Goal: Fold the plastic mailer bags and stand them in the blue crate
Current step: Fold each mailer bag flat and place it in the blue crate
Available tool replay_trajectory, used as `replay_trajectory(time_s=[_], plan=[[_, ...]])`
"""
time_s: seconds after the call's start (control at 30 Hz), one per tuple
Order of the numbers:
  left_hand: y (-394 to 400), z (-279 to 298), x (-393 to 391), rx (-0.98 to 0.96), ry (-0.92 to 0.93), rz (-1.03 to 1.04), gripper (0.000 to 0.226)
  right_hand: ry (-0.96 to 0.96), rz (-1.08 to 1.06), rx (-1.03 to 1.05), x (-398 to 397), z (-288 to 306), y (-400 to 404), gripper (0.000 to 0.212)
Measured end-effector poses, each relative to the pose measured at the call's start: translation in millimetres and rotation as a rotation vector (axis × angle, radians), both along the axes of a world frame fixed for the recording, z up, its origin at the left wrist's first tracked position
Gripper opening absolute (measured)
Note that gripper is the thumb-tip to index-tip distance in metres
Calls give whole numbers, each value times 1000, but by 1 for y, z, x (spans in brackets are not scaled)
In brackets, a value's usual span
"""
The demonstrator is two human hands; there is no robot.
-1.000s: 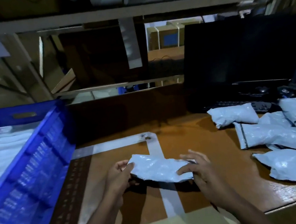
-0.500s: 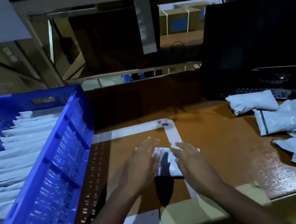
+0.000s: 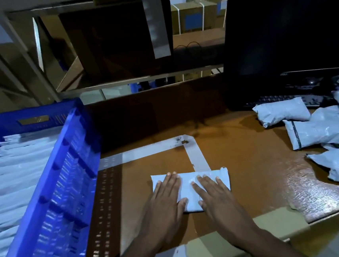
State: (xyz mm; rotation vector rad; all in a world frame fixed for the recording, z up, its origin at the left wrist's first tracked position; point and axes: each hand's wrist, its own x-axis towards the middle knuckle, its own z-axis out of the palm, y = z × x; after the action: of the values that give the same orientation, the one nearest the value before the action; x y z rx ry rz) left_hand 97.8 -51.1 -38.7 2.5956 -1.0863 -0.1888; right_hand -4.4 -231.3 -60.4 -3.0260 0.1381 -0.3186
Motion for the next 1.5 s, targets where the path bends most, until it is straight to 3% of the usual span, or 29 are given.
replay_trajectory(time_s=[0.13,0.37,0.5,0.6,0.9,1.1,1.23,1.33,1.5], plan=[[23,-7,-7,-80,24,47,66,-42,-47,81,-17,13,2,52],[10,-3,-9,-25,-69,142,66,46,5,64,19,19,-21,43],[3,6,-14,-99,-49,70,65,44,13,102,27,22,-7,47],[6,-4,-22,25,-59,-27,86,112,50,73,17,7,1,51],[8,-15,-16,84,-94,-46,67,110,37,99,2,5,4,50],[9,-10,-3,97,-65,-71,67,198,37,165,10,11,-1,60],[13,-3,-12,-94,99,-13,76,158,68,364,-2,30,-10,48],[2,12,-3,-214,88,118,65,74,-41,301,13,34,-27,48],[-4,-5,-4,46,-43,79,66,195,-93,218,5,15,-23,74]])
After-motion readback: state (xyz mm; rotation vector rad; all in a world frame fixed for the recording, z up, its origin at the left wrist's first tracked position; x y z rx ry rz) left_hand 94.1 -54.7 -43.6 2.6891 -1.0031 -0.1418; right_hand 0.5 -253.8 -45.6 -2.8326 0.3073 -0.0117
